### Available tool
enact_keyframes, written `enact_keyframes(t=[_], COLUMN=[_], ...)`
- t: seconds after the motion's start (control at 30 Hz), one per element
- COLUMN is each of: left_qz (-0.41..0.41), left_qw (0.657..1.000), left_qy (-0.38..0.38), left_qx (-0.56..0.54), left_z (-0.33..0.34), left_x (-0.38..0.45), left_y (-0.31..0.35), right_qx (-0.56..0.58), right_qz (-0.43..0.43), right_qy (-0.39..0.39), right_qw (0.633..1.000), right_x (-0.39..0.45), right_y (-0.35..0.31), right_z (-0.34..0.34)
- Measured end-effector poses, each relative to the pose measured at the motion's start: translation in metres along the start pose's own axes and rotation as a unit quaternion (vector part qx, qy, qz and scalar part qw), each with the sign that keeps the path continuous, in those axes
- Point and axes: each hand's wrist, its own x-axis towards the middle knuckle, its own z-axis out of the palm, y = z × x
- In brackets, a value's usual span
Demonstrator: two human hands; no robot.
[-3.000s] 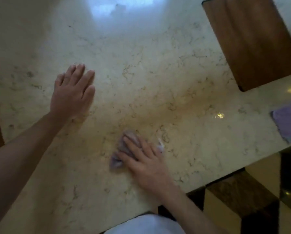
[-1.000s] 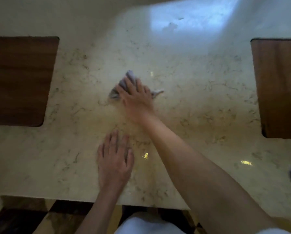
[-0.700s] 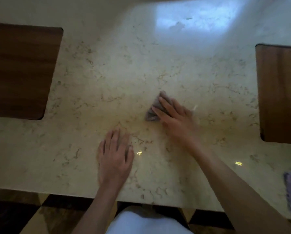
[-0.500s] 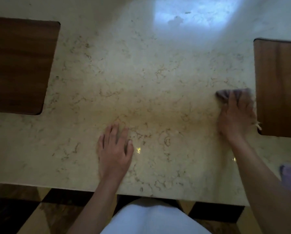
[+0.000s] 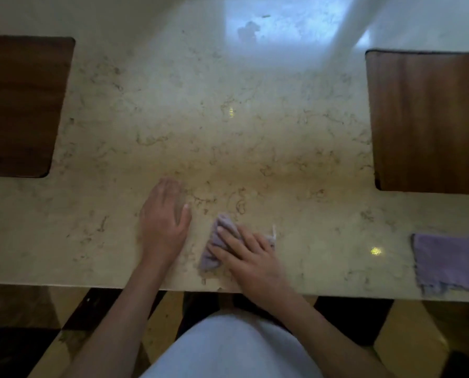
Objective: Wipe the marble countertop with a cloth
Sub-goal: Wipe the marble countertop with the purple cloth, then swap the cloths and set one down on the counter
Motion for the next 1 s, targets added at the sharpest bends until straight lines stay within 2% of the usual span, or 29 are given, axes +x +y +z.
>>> enact_keyframes(t=[0.07,0.13,0.2,0.23,0.3,0.33,0.43,0.53,0.63,0.73,0.8,0.93,1.0], left_qz=[0.025,0.052,0.062,0.057,0.048,0.047,0.045,0.024,-0.044,-0.095,-0.136,-0.195,-0.197], left_qw=[0.997,0.990,0.986,0.984,0.982,0.981,0.980,0.983,0.993,0.992,0.984,0.965,0.962], left_qy=[-0.034,-0.041,-0.038,-0.040,-0.046,-0.051,-0.058,-0.056,-0.059,-0.076,-0.106,-0.129,-0.139], left_qx=[0.065,0.123,0.153,0.161,0.177,0.183,0.187,0.175,0.090,-0.015,-0.050,-0.117,-0.130], left_z=[0.017,0.031,0.040,0.043,0.046,0.046,0.043,0.035,0.031,0.029,0.032,0.037,0.034], left_x=[-0.016,-0.034,-0.046,-0.048,-0.049,-0.049,-0.047,-0.044,-0.050,-0.066,-0.077,-0.085,-0.082], left_y=[0.009,0.017,0.022,0.025,0.027,0.028,0.031,0.045,0.066,0.085,0.094,0.101,0.100], right_qx=[-0.015,-0.003,0.006,-0.002,0.005,0.012,0.017,0.044,0.148,0.232,0.273,0.199,0.203], right_qz=[0.170,0.342,0.450,0.472,0.476,0.456,0.310,0.225,0.252,0.331,0.357,0.338,0.349], right_qy=[0.025,0.039,0.062,0.073,0.074,0.065,0.032,-0.037,-0.011,0.052,0.041,-0.038,-0.041], right_qw=[0.985,0.939,0.891,0.878,0.877,0.887,0.950,0.973,0.956,0.913,0.892,0.919,0.914], right_x=[-0.037,-0.051,-0.042,-0.033,-0.018,-0.016,-0.025,-0.035,-0.027,-0.014,-0.002,0.020,0.023], right_y=[0.060,0.114,0.135,0.131,0.107,0.090,0.023,-0.007,0.020,0.048,0.056,0.055,0.054], right_z=[-0.018,-0.039,-0.048,-0.048,-0.041,-0.035,-0.021,-0.018,-0.036,-0.067,-0.077,-0.071,-0.068])
